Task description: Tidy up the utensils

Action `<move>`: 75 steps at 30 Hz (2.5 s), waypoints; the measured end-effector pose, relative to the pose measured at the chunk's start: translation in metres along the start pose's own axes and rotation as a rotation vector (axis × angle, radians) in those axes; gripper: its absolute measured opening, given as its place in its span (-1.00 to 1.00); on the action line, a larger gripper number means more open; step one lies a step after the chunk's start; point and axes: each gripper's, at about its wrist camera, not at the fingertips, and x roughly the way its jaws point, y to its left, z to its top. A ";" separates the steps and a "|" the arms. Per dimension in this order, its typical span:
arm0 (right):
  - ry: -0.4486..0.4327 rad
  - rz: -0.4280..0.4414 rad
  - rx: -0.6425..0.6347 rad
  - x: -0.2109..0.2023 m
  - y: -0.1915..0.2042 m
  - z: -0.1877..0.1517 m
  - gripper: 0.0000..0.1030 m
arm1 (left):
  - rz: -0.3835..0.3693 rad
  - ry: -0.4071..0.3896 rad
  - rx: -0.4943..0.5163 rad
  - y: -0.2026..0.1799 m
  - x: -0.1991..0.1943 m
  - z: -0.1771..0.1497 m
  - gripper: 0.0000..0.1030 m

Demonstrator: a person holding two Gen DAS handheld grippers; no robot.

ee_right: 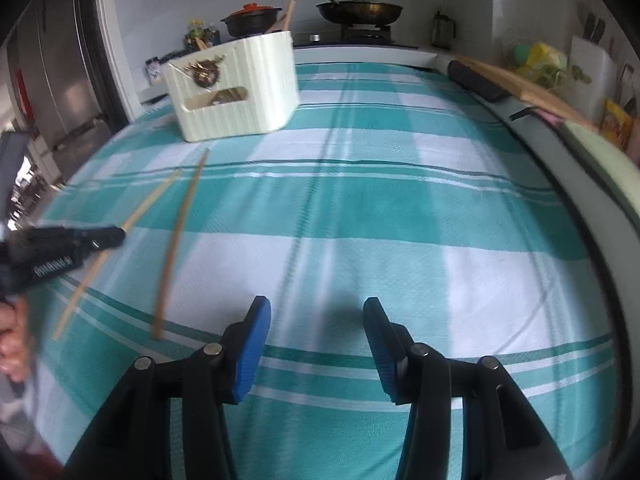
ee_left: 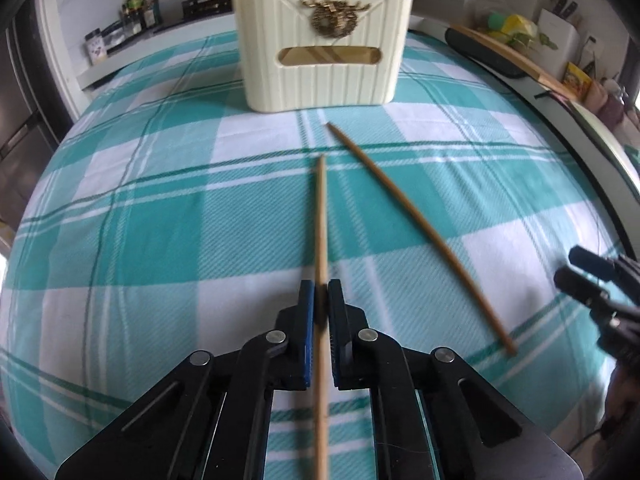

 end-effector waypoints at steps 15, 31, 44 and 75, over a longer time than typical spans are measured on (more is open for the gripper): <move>0.085 0.057 -0.170 0.034 0.089 0.019 -0.88 | 0.001 0.011 -0.096 0.055 -0.017 -0.026 -0.89; 0.028 -0.003 -0.121 -0.021 0.066 -0.020 0.12 | 0.006 -0.012 -0.184 0.074 -0.022 -0.036 0.53; 0.015 -0.006 -0.174 0.008 0.065 -0.017 0.16 | 0.099 0.005 -0.118 0.061 -0.011 -0.035 0.82; 0.009 -0.005 -0.171 0.008 0.065 -0.020 0.16 | 0.017 -0.009 -0.136 0.069 -0.018 -0.037 0.95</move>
